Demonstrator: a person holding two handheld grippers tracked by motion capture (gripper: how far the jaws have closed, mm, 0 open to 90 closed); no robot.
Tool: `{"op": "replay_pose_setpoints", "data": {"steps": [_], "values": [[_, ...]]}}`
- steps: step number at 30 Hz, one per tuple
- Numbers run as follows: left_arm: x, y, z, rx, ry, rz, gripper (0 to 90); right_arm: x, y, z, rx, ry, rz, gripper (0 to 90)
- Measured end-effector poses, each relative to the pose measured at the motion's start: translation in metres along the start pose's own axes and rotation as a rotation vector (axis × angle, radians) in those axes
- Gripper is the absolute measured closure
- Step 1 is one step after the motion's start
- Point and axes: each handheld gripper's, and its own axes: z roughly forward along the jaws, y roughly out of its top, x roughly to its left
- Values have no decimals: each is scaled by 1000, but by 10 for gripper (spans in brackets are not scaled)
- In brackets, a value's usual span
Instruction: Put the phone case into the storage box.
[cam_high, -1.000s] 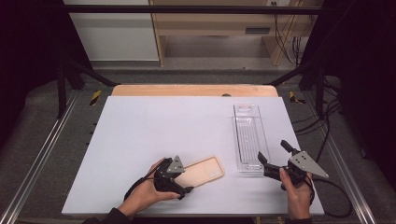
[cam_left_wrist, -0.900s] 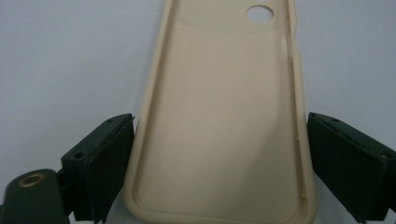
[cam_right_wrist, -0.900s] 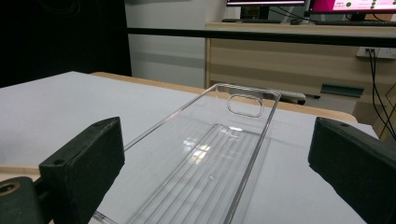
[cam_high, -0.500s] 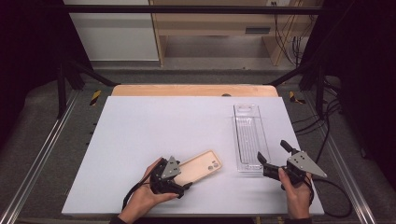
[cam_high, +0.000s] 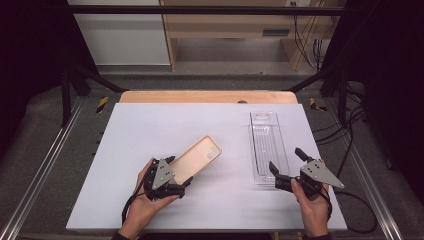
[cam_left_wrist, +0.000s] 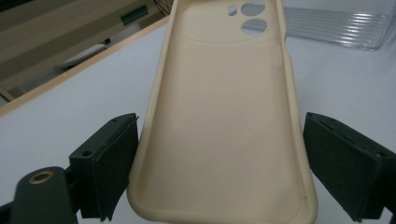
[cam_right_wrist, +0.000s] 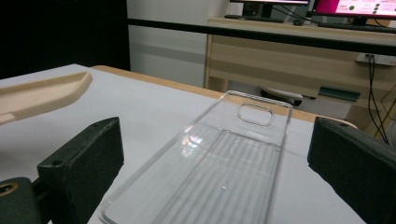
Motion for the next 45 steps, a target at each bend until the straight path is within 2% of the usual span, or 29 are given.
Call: {"op": "replay_pose_setpoints", "data": {"steps": [5,10,17,21,29,34,38,45], "values": [[0,-1,-6,-36,37,9,118,15,25,7,32,6,-8,38],[-4,0,-10,-52,40,15,118,32,48,21,72,53,-22,39],[-6,3,-14,-68,52,40,117,60,60,42,147,115,-47,52],[-7,5,-15,-77,56,45,117,70,63,55,180,139,-48,56],[-7,5,-19,-87,73,58,117,81,77,73,205,166,-42,76],[-7,6,-20,-91,77,67,117,85,83,82,218,179,-8,85],[-8,6,-20,-93,77,73,117,86,84,88,232,187,17,96],[-11,7,-20,-93,76,89,117,90,85,94,249,194,15,122]]}}
